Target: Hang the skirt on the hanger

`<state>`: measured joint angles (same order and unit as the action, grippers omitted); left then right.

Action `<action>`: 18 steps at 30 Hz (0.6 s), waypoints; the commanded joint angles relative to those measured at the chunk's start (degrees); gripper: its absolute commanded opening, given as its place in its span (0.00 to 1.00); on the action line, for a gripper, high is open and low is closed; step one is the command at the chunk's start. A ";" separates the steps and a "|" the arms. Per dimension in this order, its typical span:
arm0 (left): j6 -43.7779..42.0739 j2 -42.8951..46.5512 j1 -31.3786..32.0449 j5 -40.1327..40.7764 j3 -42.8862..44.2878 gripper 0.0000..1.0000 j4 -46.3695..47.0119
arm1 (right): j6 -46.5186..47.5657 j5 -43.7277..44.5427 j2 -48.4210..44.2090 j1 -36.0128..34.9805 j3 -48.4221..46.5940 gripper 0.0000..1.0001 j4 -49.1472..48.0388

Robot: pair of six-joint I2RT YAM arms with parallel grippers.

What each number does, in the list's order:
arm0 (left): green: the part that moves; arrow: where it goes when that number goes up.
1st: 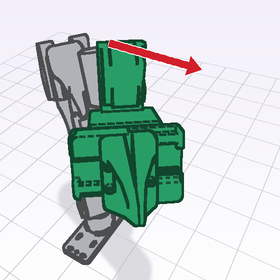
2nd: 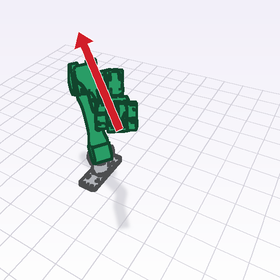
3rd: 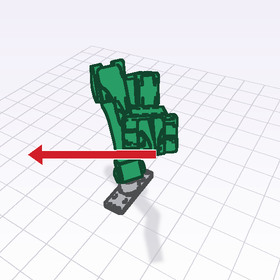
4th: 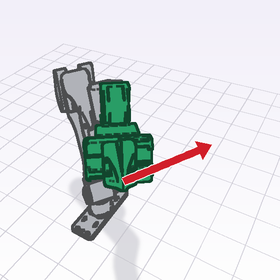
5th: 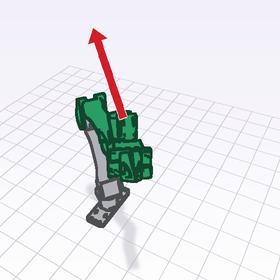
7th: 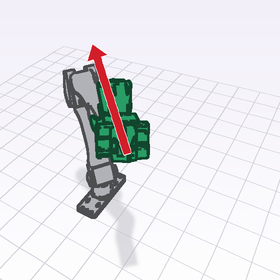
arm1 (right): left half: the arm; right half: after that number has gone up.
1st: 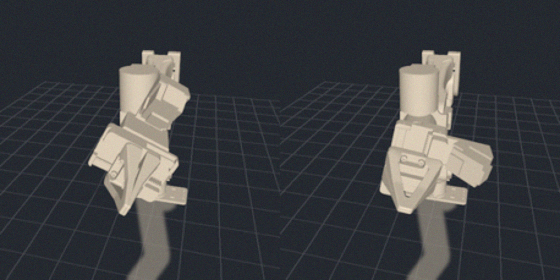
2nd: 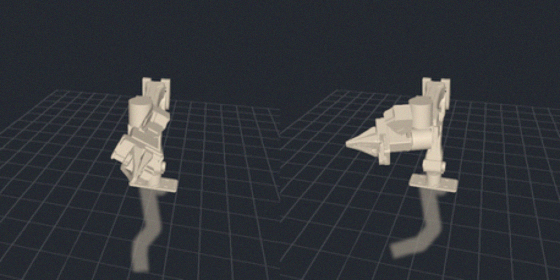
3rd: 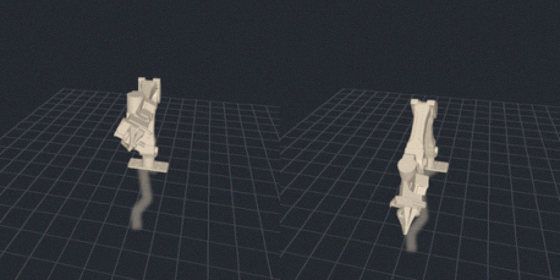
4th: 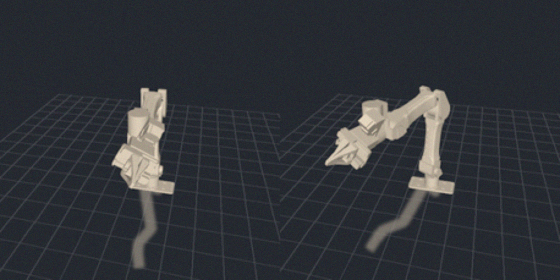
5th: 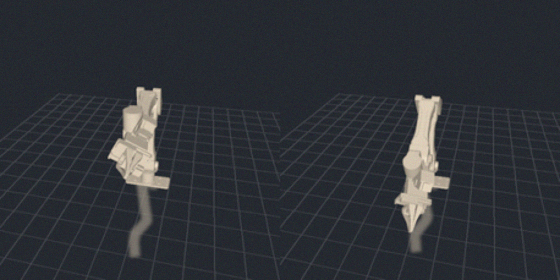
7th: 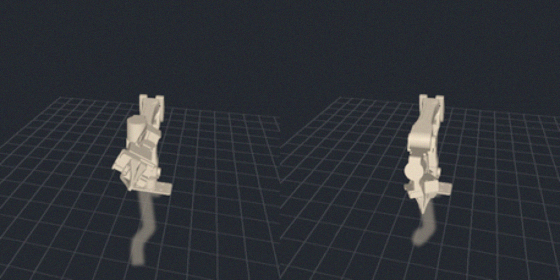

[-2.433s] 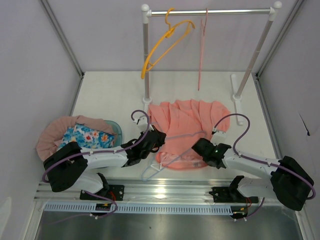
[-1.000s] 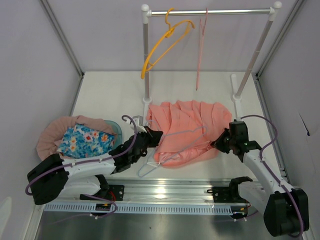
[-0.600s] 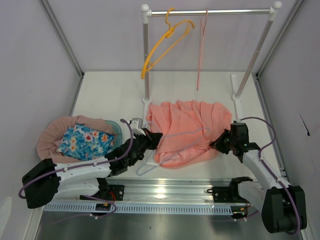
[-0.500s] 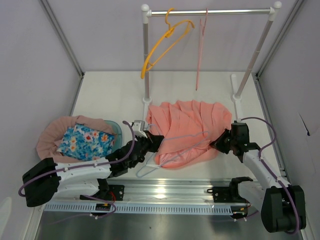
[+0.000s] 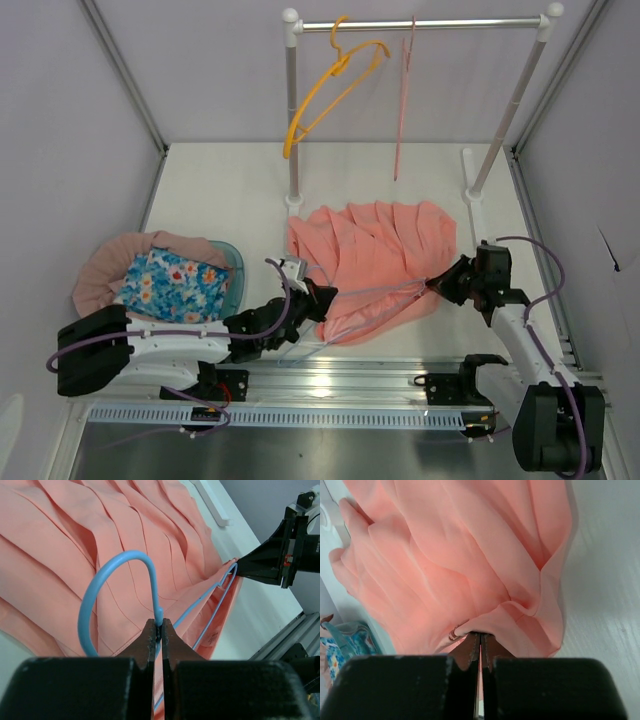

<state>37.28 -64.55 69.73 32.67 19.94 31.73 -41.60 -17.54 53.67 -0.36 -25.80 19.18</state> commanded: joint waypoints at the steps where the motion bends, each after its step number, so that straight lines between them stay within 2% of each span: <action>1: -3.87 -1.19 1.80 0.82 -1.05 0.00 2.11 | 0.21 -1.18 -1.55 2.38 -0.39 0.00 -0.90; 18: -3.88 -4.52 3.13 1.17 0.62 0.00 2.03 | 1.00 -6.27 -6.03 7.83 -0.65 0.00 0.95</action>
<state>35.38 -67.64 72.23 33.52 19.97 35.48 -41.45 -23.00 49.01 6.70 -25.80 22.15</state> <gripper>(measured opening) 0.040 0.010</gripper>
